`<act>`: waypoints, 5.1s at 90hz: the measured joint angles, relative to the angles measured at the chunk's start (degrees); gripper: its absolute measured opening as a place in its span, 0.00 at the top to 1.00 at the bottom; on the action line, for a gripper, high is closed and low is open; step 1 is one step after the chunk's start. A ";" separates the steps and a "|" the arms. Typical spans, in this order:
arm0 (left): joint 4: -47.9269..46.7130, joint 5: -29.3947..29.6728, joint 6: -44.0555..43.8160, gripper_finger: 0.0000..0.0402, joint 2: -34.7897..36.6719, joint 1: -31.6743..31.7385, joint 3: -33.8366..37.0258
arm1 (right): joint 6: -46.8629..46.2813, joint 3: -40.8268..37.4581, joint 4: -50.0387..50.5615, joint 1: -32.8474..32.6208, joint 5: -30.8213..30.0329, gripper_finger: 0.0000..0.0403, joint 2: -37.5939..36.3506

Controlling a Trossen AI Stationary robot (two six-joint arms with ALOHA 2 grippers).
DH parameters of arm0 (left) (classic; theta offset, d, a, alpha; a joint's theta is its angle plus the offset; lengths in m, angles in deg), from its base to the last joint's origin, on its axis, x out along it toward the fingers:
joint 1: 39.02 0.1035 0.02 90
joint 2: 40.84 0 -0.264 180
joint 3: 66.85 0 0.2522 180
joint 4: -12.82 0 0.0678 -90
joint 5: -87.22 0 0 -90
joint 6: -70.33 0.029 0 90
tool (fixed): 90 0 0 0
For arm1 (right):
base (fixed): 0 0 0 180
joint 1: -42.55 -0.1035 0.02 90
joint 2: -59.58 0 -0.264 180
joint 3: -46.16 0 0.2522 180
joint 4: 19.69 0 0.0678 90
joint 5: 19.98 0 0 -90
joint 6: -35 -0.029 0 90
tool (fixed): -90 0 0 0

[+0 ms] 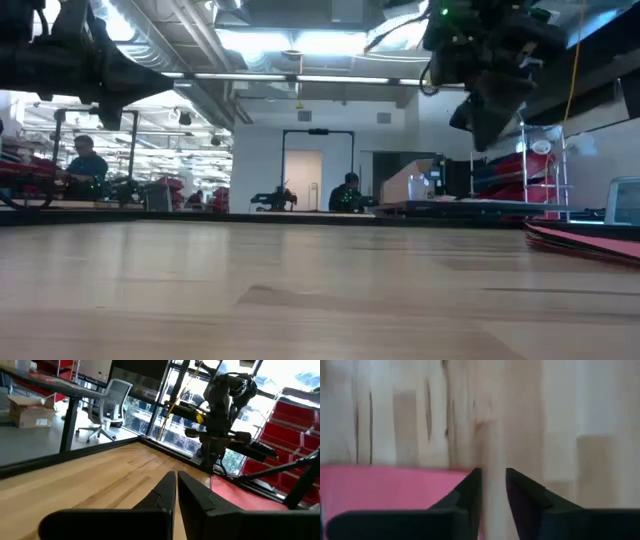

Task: Organize paper
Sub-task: Move the red paper to the top left of the table

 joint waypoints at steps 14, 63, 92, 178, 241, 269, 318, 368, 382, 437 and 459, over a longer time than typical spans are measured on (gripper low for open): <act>0.50 0.09 -0.41 1.00 0.02 0.15 0.00 | -0.70 -0.22 3.48 -1.49 0.16 0.78 4.07; -1.03 0.15 -0.23 1.00 0.02 1.11 0.00 | 0.09 -0.28 0.78 -3.39 5.77 0.81 15.49; -1.07 0.13 -1.81 1.00 0.00 1.11 -0.02 | 1.62 -0.31 0.43 -3.39 5.79 0.81 18.94; -1.18 0.09 -4.75 1.00 0.00 1.11 0.00 | 2.91 -0.31 -0.66 -3.39 7.08 1.00 18.97; -1.43 -4.97 -7.05 1.00 0.00 -1.39 0.00 | 8.75 13.38 -1.39 -3.33 -2.03 1.00 18.93; -1.53 -7.30 -8.19 1.00 0.00 -2.83 0.00 | 10.56 9.54 4.14 -3.33 4.95 0.84 18.93; -1.59 -7.29 -7.93 1.00 0.00 -3.37 0.00 | 10.32 2.51 -1.55 -3.33 7.50 0.77 18.93; -1.60 -7.17 -7.27 1.00 0.00 -3.37 0.00 | 9.69 -0.26 -5.53 -3.33 10.05 0.86 18.93; -1.62 -7.15 -7.17 1.00 0.00 -3.35 0.00 | 10.12 -0.26 -5.61 -3.33 8.32 0.99 18.93; -1.62 -7.17 -7.11 1.00 0.00 -3.37 -0.01 | 8.75 -0.26 -4.90 -3.33 7.03 0.72 18.93; -1.62 -7.17 -7.11 1.00 0.00 -3.36 -0.01 | 10.28 -0.26 -2.62 -3.33 10.51 0.75 18.93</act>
